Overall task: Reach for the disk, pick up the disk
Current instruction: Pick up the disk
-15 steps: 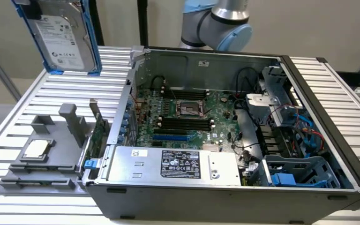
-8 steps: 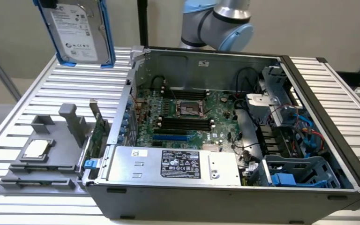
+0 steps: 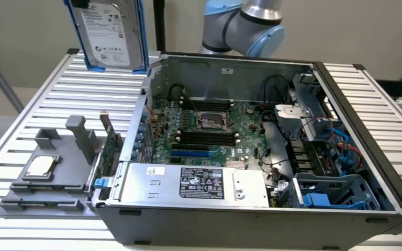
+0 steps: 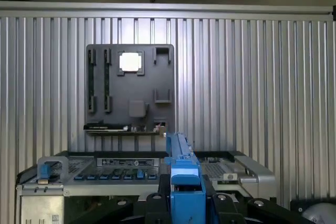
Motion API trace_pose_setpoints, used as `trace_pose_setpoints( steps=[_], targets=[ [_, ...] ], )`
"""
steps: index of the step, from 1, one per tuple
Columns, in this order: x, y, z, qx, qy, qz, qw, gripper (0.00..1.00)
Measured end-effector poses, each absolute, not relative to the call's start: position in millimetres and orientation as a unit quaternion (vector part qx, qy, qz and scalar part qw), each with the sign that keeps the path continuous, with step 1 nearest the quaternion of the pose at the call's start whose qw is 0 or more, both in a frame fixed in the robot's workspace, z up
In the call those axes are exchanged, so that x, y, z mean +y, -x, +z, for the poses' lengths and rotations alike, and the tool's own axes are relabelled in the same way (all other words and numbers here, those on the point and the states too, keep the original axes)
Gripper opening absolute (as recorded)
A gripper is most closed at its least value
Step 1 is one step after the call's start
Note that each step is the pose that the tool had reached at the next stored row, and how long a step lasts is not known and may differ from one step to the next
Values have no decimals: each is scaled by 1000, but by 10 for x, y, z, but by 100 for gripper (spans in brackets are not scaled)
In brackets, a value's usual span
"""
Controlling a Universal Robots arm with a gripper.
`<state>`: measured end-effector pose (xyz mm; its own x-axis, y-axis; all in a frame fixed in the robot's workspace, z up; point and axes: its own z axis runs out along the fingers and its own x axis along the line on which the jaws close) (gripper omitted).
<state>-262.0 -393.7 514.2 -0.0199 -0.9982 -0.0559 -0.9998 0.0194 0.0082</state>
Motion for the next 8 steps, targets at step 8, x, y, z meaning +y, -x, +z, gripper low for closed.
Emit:
trace_pose_setpoints(
  steps=[8],
  targets=[
    [-3962,2258,5142,713,700,29,23,33]
  ],
)
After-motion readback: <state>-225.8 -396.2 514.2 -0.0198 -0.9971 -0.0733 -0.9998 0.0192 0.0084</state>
